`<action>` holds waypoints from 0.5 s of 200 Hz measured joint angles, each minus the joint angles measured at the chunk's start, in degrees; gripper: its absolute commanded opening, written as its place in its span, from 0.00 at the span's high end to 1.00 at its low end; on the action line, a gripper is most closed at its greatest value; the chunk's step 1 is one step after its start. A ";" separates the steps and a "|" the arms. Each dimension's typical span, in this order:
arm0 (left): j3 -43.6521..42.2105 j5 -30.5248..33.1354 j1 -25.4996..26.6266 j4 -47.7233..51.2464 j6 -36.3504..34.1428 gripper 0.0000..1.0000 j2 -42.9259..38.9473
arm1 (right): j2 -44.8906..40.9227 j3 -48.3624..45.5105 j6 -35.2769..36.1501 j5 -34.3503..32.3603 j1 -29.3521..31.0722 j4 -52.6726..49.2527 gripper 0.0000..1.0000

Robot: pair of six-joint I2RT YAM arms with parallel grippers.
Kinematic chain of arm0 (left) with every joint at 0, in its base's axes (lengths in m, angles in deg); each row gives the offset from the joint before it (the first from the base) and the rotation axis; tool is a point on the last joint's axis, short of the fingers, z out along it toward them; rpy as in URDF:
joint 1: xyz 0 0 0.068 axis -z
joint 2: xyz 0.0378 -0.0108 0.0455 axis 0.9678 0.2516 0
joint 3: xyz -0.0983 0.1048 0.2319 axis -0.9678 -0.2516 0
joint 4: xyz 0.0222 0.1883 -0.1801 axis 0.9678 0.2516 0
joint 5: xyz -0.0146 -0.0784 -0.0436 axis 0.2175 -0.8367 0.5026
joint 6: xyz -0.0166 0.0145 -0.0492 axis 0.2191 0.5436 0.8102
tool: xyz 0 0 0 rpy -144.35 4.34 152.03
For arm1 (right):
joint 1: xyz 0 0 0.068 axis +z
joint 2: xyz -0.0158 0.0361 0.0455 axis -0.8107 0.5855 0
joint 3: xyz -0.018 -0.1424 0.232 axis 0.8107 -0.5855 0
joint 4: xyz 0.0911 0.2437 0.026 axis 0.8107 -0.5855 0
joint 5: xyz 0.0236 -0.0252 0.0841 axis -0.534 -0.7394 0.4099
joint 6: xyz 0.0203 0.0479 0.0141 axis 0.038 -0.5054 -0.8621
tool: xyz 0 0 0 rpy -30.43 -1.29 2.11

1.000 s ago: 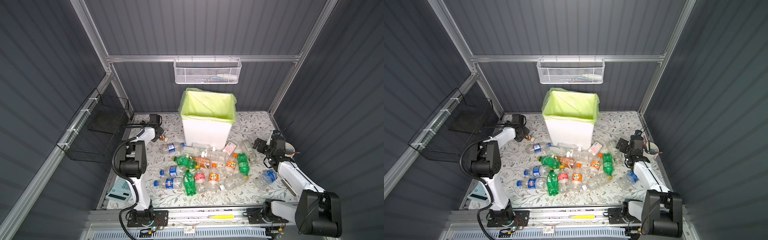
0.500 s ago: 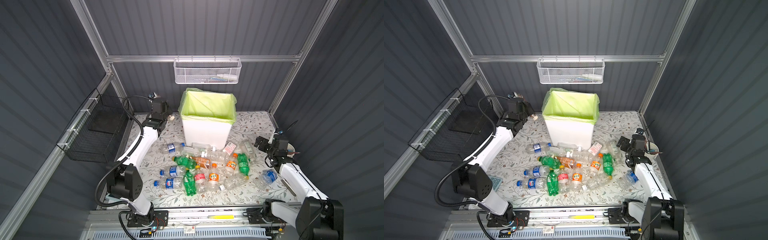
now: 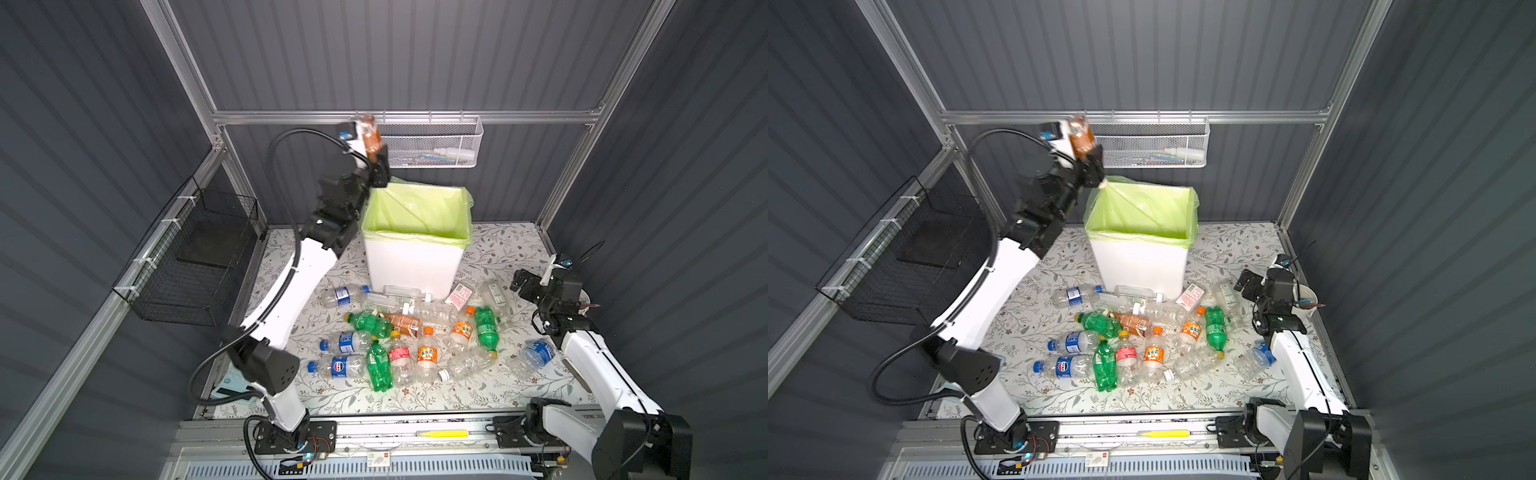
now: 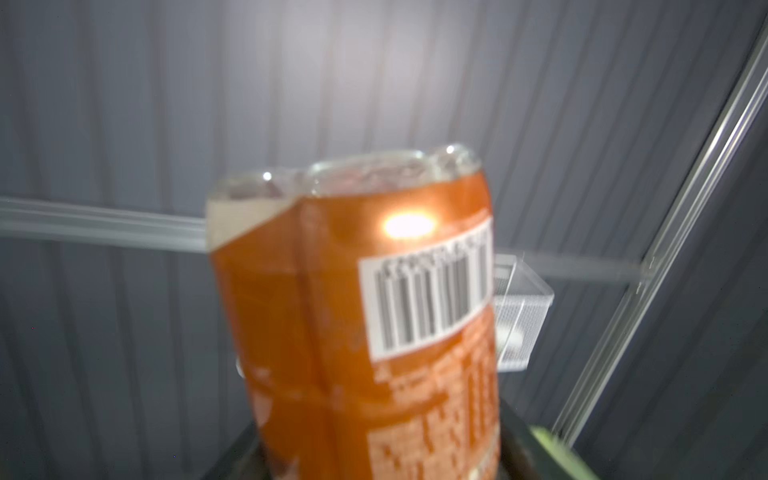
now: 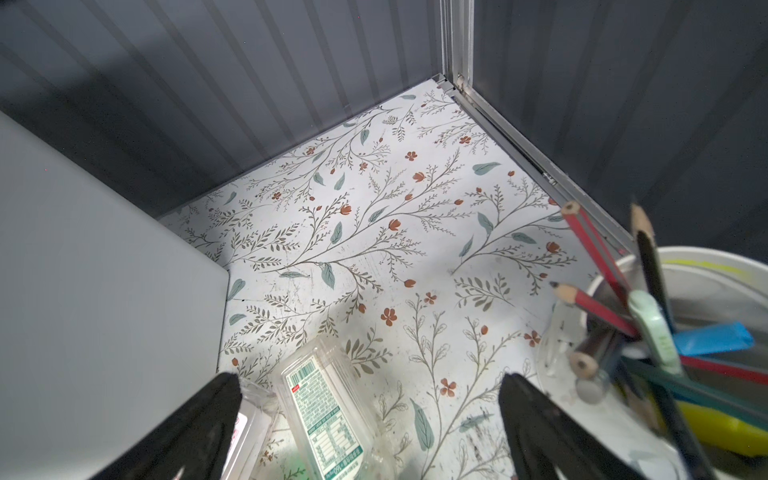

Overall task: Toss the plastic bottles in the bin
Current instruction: 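Open the left gripper over the bin to drop the coffee bottle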

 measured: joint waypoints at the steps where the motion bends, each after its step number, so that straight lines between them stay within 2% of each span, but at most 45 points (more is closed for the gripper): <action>1: 0.00 -0.13 0.22 0.46 -0.20 0.09 0.52 | 0.00 0.00 0.00 0.00 0.00 -0.04 0.01; 4: 0.00 -0.28 0.63 1.57 -1.03 0.03 1.46 | -0.07 0.00 -0.02 0.00 0.00 -0.28 0.01; 7: -0.02 -0.35 0.96 2.62 -0.83 0.01 2.40 | -0.11 0.00 -0.07 0.02 0.00 -0.50 0.01; 22: -0.48 -0.74 2.19 7.56 -2.89 0.00 5.81 | -0.72 0.02 -0.13 -0.11 0.00 -1.81 0.01; 41: -1.79 -0.52 3.08 10.01 -5.03 0.00 5.22 | -1.95 0.46 -0.31 -0.70 0.00 -3.41 0.01; 100: -9.94 2.69 2.54 0.22 -7.48 0.00 -15.13 | -3.21 3.13 -1.97 -2.75 0.00 -7.30 0.01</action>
